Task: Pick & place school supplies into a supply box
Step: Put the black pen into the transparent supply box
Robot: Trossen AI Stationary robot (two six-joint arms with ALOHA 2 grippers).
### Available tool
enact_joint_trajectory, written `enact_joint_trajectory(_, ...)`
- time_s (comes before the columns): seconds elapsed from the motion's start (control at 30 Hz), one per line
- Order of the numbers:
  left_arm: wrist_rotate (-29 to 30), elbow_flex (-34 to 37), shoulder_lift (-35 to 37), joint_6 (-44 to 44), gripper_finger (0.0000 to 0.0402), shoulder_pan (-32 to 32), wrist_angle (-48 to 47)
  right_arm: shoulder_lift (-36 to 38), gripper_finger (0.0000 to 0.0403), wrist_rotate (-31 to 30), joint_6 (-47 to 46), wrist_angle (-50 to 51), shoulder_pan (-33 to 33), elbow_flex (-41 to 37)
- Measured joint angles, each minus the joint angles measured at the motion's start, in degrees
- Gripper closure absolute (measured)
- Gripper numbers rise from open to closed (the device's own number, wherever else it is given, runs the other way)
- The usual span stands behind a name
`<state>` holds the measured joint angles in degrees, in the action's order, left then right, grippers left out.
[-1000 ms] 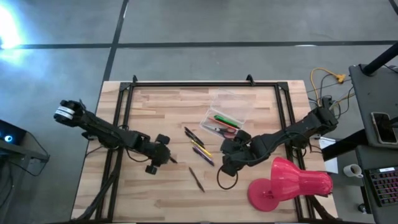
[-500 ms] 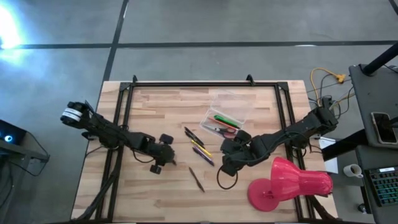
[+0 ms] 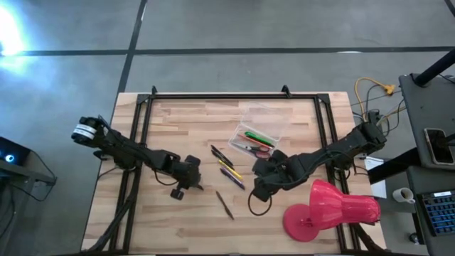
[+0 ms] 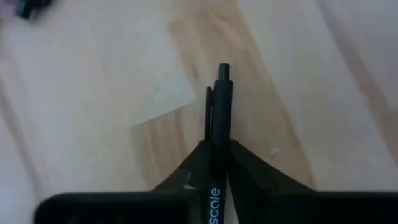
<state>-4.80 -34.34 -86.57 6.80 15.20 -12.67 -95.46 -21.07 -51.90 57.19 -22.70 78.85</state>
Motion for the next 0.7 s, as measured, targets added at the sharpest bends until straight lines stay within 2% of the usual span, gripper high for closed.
enact_joint_trajectory(0.2, -2.6, -3.2, 0.5, -1.7, 0.0386, -1.6, -1.1, 0.2, 0.0132, -0.6, -12.4, 0.2, -0.8, 0.0)
enact_joint_trajectory(0.3, -2.5, -6.1, 1.6, -1.1, 0.039, -4.0, -1.4, 1.1, 0.0144, -6.0, -19.5, 0.4, -2.8, 0.0)
enact_joint_trajectory(0.37, -2.1, -8.9, 3.0, 0.7, 0.039, -6.1, -1.7, 1.8, 0.0154, -12.3, -24.8, 0.6, -4.7, 0.2)
enact_joint_trajectory(0.53, -1.7, -17.0, 3.2, 11.1, 0.0392, -10.5, -3.6, 4.1, 0.0176, -26.8, -38.5, 3.2, -8.9, 0.3)
enact_joint_trajectory(0.6, -1.7, -21.4, 2.0, 17.0, 0.0392, -12.1, -4.9, 4.6, 0.0181, -29.4, -42.8, 4.8, -9.5, 0.3)
enact_joint_trajectory(0.7, -2.2, -28.1, -2.1, 25.5, 0.0392, -14.5, -9.2, 4.8, 0.0183, -30.1, -45.9, 6.0, -9.7, 0.3)
